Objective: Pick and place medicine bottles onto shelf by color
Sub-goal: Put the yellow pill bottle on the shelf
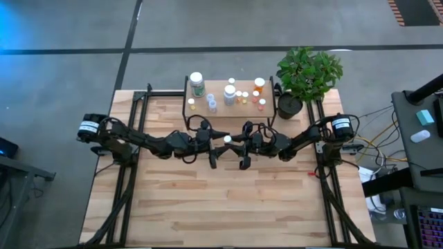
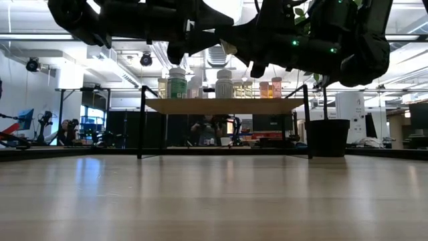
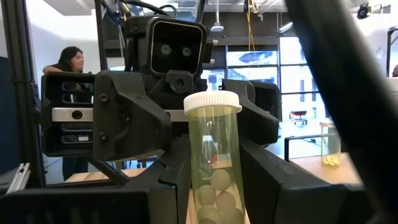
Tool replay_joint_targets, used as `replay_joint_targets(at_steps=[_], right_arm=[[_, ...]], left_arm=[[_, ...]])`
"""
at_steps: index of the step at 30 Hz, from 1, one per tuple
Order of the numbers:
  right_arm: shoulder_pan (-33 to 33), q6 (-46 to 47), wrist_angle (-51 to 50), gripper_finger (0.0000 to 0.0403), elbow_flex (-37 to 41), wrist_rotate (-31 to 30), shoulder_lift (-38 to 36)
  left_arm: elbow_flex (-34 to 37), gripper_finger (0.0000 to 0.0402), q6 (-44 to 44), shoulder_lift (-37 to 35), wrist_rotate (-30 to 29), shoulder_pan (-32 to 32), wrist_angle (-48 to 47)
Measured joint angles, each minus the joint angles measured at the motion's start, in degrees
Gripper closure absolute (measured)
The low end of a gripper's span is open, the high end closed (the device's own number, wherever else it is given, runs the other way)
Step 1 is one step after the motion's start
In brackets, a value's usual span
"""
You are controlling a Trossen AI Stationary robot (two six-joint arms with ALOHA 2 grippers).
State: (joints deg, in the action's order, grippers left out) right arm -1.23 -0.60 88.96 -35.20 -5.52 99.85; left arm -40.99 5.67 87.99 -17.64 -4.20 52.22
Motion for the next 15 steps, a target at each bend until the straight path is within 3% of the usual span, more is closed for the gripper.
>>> replay_joint_targets(at_steps=[10,15], right_arm=[[0.00,0.02,-0.04,0.0303,0.00,0.00,0.00],[-0.02,0.00,-0.04,0.0303,0.00,0.02,0.00]], left_arm=[[0.00,0.0242,0.09,0.00,0.12,0.10,-0.08],[0.02,0.0250,0.13,-0.04,0.04,0.10,-0.06]])
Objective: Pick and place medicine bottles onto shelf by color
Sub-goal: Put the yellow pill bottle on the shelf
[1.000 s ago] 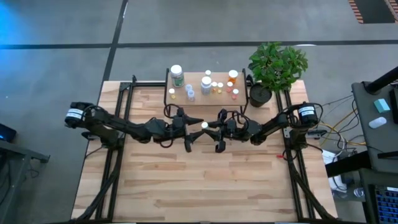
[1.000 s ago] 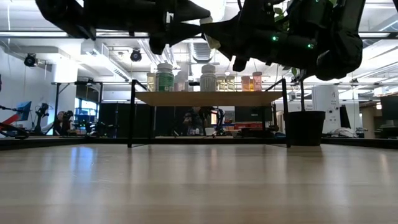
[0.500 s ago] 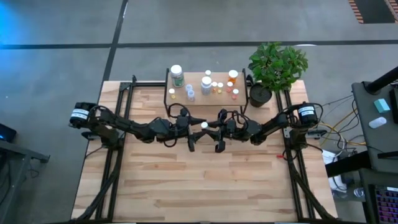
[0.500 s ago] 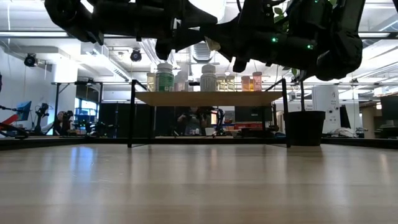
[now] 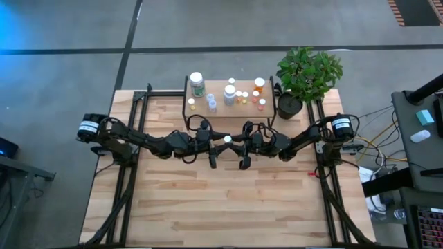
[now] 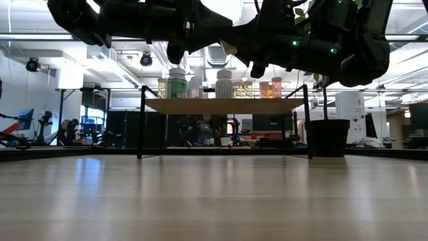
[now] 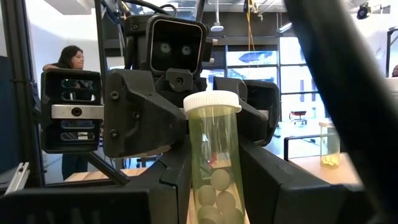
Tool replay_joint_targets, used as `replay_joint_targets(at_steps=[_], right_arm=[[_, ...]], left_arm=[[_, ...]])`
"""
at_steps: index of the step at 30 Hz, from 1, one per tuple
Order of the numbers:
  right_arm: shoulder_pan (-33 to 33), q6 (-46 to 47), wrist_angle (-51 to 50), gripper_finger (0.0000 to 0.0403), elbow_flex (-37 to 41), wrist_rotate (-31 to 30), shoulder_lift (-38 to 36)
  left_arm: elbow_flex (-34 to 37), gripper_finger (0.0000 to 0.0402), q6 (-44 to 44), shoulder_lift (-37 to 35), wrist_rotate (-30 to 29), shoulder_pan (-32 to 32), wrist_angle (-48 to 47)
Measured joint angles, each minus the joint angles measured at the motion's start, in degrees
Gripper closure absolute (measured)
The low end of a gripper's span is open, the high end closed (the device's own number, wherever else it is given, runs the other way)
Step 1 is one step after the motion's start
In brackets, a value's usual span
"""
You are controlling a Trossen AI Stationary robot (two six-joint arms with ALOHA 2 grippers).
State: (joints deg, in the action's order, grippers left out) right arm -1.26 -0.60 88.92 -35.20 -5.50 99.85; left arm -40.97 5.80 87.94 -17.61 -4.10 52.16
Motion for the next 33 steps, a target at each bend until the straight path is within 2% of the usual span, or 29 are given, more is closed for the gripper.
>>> replay_joint_targets(at_steps=[33], right_arm=[[0.00,0.15,-0.07,0.0303,0.00,0.00,0.00]], left_arm=[[0.07,0.0252,-0.13,0.00,-0.70,0.00,-0.35]])
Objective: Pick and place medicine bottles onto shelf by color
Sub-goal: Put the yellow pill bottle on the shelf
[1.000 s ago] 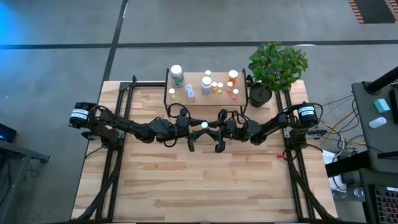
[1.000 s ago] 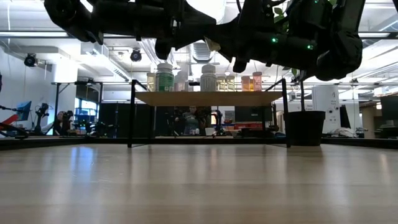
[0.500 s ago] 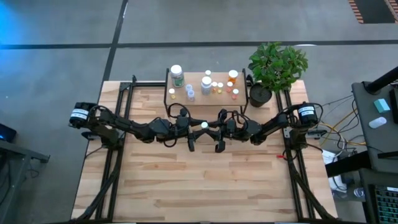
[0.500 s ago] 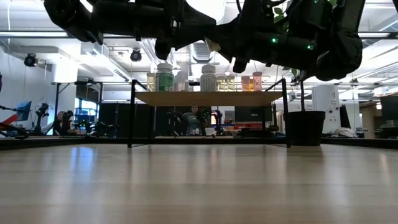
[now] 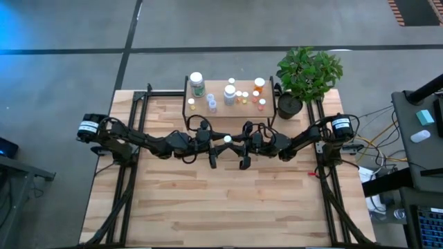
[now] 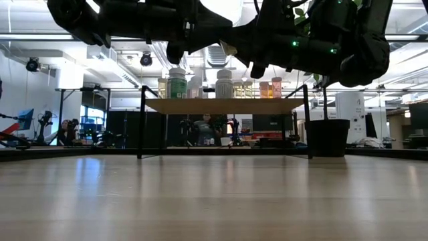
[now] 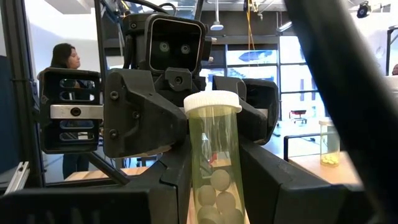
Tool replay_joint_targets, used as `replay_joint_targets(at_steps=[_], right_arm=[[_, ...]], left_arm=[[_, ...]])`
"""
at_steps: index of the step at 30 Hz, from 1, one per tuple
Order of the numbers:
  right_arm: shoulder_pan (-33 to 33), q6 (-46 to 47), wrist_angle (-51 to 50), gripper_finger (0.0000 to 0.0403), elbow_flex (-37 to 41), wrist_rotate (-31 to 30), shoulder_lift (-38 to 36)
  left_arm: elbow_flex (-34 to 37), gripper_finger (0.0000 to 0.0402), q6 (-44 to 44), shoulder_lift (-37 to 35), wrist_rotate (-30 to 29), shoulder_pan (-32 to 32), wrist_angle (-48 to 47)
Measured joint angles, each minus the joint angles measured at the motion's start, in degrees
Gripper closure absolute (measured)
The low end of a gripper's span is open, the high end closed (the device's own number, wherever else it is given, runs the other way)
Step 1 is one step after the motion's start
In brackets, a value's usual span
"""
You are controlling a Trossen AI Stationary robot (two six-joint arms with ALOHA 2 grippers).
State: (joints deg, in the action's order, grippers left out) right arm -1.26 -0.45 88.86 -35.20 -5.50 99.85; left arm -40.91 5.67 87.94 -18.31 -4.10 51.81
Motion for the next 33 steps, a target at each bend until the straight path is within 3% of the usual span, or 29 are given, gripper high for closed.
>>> replay_joint_targets(at_steps=[6,18,33], right_arm=[[0.00,0.00,0.07,0.0303,-0.09,0.00,0.00],[-0.02,0.02,0.09,0.0302,-0.15,0.15,-0.07],[0.00,0.03,-0.09,0.0302,-0.09,0.09,-0.07]], left_arm=[[0.00,0.0248,-0.02,-0.41,0.05,0.00,-0.02],[0.09,0.0183,-0.07,-1.81,-0.76,0.09,-1.42],[-0.33,0.0180,0.02,-1.84,-1.42,0.04,-1.94]])
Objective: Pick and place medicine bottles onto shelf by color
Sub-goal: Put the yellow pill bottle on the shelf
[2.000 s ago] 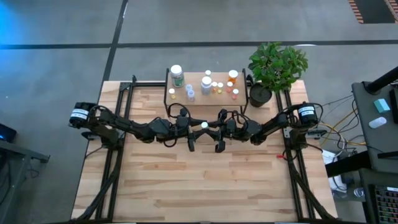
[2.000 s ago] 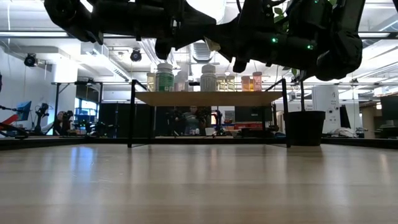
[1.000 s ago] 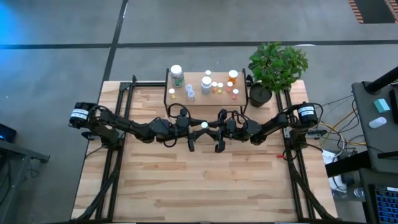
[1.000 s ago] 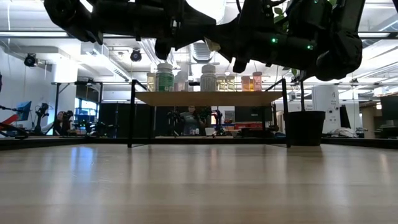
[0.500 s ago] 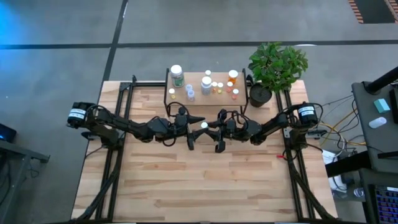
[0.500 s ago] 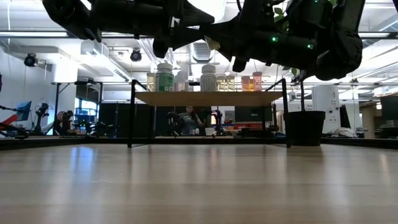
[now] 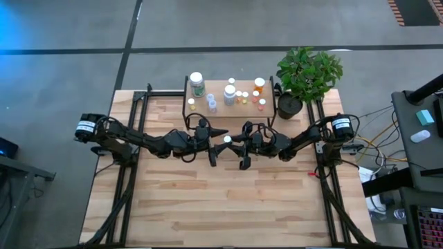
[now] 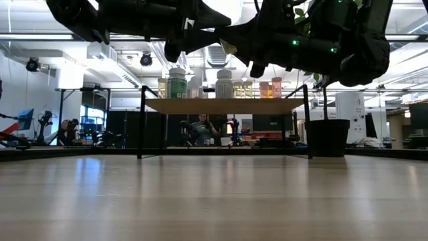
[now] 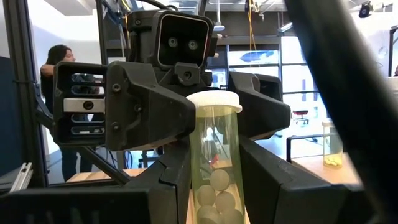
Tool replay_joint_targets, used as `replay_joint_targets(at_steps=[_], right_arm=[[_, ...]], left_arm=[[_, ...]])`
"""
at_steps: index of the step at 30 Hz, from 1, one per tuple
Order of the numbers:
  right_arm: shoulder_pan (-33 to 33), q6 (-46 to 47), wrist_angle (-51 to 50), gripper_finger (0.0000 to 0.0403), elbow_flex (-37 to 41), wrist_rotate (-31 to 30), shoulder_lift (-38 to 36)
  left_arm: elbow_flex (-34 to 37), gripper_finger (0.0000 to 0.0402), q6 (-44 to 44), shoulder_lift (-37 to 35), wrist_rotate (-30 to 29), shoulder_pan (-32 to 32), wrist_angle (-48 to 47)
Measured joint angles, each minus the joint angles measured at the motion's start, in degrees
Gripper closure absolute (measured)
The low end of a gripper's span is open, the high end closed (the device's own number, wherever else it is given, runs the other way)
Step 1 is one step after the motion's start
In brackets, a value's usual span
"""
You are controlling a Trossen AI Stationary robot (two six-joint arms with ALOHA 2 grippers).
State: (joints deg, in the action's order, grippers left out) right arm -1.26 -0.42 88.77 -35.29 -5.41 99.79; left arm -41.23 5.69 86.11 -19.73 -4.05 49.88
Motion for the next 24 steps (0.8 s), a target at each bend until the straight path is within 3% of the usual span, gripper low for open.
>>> replay_joint_targets(at_steps=[13,24], right_arm=[[0.00,-0.01,-0.30,0.0302,0.00,-0.13,0.00],[0.04,0.01,-0.56,0.0303,0.04,-0.42,0.02]], left_arm=[[-0.41,0.0185,-0.25,0.00,-0.75,-0.02,0.48],[-0.39,0.0264,-0.50,0.11,-0.24,-0.04,0.19]])
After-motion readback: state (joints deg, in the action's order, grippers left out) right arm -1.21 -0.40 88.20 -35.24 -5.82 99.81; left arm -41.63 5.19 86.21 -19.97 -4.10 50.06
